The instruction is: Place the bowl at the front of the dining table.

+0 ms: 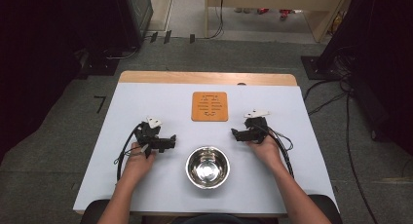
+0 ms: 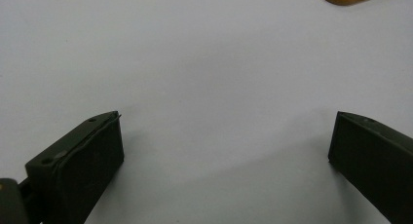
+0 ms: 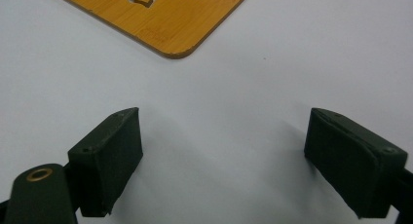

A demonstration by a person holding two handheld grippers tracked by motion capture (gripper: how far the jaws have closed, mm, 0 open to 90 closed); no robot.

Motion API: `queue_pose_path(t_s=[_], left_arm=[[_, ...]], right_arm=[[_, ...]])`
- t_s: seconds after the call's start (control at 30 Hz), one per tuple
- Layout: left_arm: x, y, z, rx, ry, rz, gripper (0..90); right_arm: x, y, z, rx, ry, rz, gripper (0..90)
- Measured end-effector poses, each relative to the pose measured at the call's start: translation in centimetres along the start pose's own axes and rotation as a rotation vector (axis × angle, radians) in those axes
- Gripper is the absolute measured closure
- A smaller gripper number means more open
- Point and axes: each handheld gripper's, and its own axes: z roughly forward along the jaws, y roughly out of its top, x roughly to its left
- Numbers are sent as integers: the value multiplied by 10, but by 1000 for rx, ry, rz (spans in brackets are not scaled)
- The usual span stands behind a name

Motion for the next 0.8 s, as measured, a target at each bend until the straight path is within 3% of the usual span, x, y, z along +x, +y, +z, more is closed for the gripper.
queue_pose_path(t_s=[0.4,0.8], left_arm=[[0,0,0,-1,0,-1,0],[0,0,0,0,0,0,0]], right_arm=[[0,1,0,7,-1,8,132],[3,12,0,88,-20,38,158]])
